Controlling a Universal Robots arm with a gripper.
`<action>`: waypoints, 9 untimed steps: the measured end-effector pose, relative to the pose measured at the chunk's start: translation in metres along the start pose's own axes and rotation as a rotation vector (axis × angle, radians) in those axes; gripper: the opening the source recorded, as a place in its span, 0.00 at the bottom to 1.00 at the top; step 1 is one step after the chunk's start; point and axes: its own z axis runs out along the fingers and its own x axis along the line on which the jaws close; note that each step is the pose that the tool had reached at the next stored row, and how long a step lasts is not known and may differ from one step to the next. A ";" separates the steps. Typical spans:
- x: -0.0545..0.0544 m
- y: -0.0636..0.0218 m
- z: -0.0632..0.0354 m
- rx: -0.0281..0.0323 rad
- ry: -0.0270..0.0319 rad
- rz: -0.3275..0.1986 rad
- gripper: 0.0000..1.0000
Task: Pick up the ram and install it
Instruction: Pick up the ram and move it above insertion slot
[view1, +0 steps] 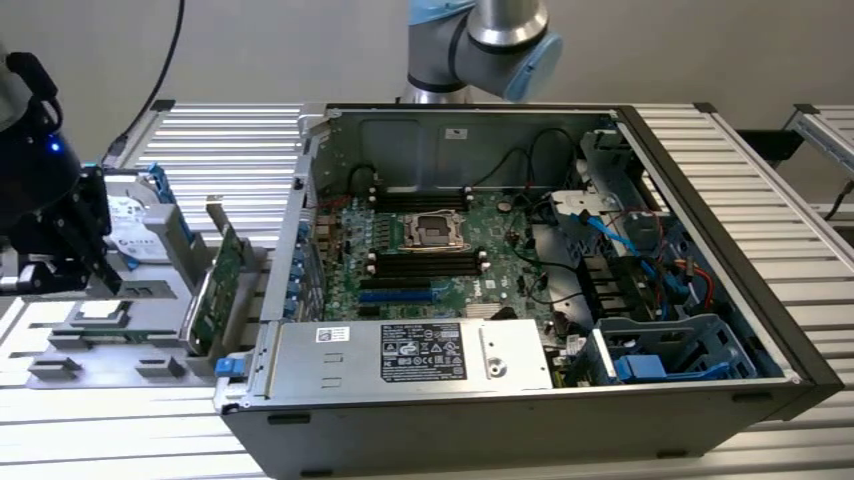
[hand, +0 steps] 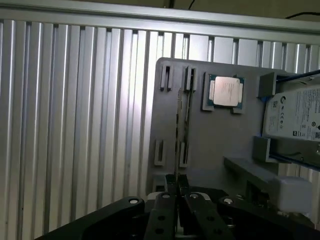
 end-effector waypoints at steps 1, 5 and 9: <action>0.000 -0.0038 -0.0037 -0.0007 -0.0027 -0.001 0.13; 0.000 -0.0189 -0.0176 -0.0028 -0.0136 -0.004 0.13; 0.000 -0.0350 -0.0317 -0.0046 -0.0253 -0.008 0.13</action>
